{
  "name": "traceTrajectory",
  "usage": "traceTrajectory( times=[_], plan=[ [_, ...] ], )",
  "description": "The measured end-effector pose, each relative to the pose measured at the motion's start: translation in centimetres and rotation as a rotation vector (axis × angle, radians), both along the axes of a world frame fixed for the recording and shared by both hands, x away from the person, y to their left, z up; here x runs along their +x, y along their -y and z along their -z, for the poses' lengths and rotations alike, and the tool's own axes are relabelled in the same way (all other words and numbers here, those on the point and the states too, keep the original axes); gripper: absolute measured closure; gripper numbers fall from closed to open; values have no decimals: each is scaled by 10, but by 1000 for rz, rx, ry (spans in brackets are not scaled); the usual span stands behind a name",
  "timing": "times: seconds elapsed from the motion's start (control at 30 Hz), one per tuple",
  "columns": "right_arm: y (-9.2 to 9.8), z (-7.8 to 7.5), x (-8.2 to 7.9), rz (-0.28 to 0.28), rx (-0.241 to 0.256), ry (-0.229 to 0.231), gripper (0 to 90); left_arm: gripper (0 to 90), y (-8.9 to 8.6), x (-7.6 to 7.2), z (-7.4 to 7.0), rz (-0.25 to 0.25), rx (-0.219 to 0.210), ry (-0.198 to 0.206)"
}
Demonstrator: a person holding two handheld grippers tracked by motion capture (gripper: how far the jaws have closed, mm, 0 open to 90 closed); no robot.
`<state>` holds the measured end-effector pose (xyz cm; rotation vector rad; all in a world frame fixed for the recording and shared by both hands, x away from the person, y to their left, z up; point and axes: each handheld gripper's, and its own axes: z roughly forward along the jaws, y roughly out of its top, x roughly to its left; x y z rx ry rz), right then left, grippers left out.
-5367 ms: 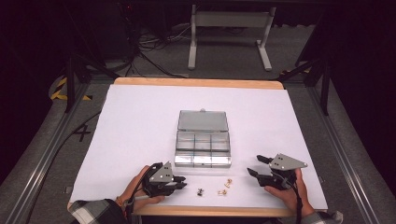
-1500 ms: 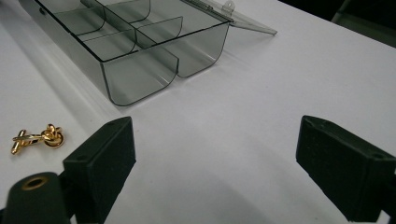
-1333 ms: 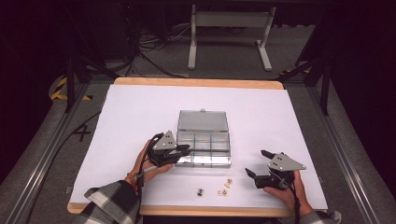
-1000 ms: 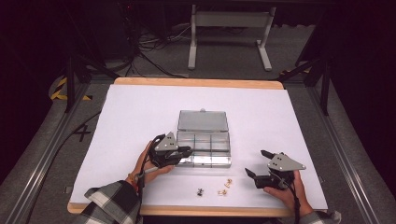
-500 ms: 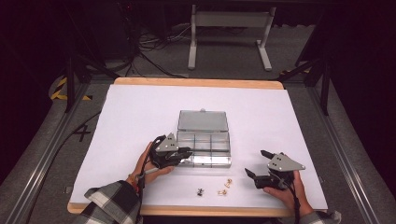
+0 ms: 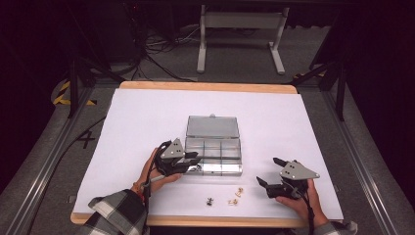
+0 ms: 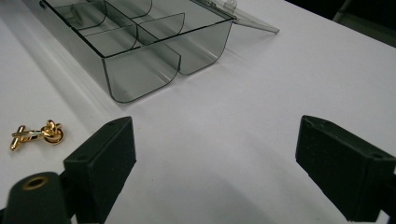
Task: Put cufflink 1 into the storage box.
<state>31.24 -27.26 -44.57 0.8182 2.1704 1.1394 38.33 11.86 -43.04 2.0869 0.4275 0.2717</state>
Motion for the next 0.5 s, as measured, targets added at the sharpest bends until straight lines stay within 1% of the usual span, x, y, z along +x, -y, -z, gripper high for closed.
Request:
traceTrajectory(
  times=[0.07,0.1,0.13,0.17,0.2,0.27,0.3,0.33,0.4,0.47,0.5],
  plan=[
    [0,0,0,0,1,0,127,694,-3,-2,-3,-8,-11,5],
    [0,0,0,1,0,-2,127,688,-6,-3,-5,-9,-26,4],
    [0,0,0,2,-2,-1,127,679,-9,-5,-7,-13,-38,9],
    [0,0,0,1,-5,0,127,659,-11,-7,-9,-19,-39,17],
    [0,0,0,-1,-3,-1,127,655,-14,-8,-11,-15,-52,23],
    [0,0,0,1,0,1,128,654,-17,-11,-13,-15,-60,30],
    [0,0,0,3,2,-1,128,652,-19,-14,-16,-21,-47,50],
    [0,0,0,4,3,-2,128,625,-21,-16,-18,-21,-38,65],
    [0,0,0,4,1,-1,128,615,-27,-21,-21,-18,-60,65],
    [0,0,0,5,-7,0,128,610,-30,-24,-24,-23,-54,82],
    [0,0,0,4,-7,-3,128,601,-32,-27,-24,-23,-62,79]
  ],
)
